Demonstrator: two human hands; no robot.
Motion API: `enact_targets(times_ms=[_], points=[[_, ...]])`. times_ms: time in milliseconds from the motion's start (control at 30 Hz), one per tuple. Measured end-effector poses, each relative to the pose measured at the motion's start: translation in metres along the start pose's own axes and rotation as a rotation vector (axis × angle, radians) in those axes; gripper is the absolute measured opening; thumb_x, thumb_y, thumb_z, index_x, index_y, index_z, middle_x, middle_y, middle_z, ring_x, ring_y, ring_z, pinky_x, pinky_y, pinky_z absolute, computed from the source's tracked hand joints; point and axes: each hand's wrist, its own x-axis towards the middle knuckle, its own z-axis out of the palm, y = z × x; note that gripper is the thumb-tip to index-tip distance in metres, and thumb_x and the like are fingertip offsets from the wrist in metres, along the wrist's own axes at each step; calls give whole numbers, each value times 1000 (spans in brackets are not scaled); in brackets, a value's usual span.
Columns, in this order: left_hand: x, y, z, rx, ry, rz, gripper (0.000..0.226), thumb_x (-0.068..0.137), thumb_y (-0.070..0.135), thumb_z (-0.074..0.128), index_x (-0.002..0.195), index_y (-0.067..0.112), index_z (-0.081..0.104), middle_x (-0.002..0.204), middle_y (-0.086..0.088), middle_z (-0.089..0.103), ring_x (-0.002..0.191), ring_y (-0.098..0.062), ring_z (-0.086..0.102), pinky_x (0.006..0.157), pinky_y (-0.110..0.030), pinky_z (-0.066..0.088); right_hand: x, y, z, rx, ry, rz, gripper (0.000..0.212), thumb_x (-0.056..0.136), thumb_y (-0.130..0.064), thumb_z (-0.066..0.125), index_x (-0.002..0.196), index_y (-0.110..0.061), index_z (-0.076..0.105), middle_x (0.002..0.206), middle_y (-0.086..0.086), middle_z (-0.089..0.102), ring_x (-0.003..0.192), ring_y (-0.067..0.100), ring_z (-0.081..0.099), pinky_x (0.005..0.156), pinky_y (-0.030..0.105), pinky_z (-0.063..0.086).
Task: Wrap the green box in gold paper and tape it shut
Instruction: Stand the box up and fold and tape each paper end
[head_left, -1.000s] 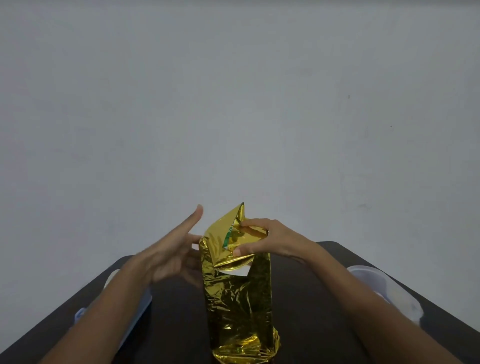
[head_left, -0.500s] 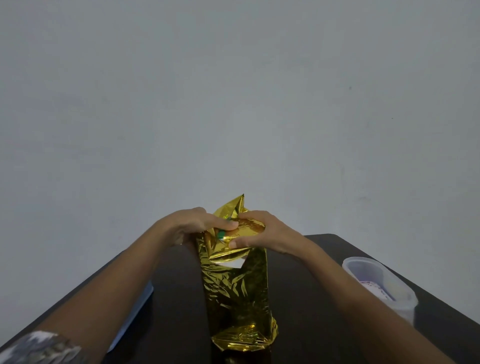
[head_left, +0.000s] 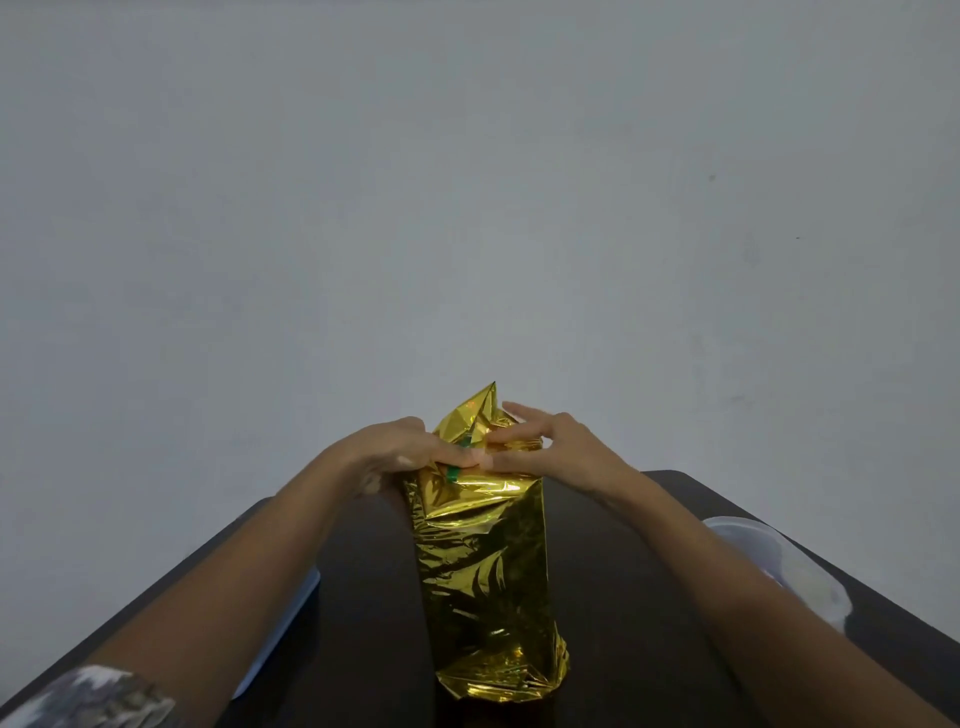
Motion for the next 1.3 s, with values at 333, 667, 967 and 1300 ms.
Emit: enact_targets(times_ms=[333, 667, 967, 1300], points=[[5, -3, 1, -9, 0, 2, 57, 68, 46, 77, 101, 2, 63, 89, -11, 69, 89, -26, 65, 73, -31, 52, 5, -4, -1, -43, -168, 89, 61, 76, -39, 73, 132, -22, 54, 152, -2, 30, 138, 15, 31, 112, 30, 27], [-8, -5, -3, -53, 15, -26, 75, 64, 61, 69, 113, 5, 60, 100, -12, 68, 88, -24, 67, 66, -32, 57, 2, -4, 6, 55, -144, 130, 57, 73, -28, 78, 125, -22, 59, 120, -4, 58, 101, 5, 56, 88, 18, 48], [-19, 4, -11, 59, 590, 202, 76, 78, 46, 70, 139, 18, 36, 131, -12, 54, 103, -27, 59, 85, -46, 54, 4, -7, 6, -129, -118, 123, 56, 87, -24, 65, 139, -20, 46, 132, 3, 43, 92, 6, 45, 55, 8, 37], [-40, -25, -23, -34, 636, 291, 52, 79, 43, 70, 123, 18, 57, 120, -6, 62, 105, -18, 57, 85, -32, 44, 7, -5, 12, -101, -68, 171, 57, 82, -32, 69, 135, -23, 50, 140, 7, 42, 117, 18, 45, 97, 29, 41]])
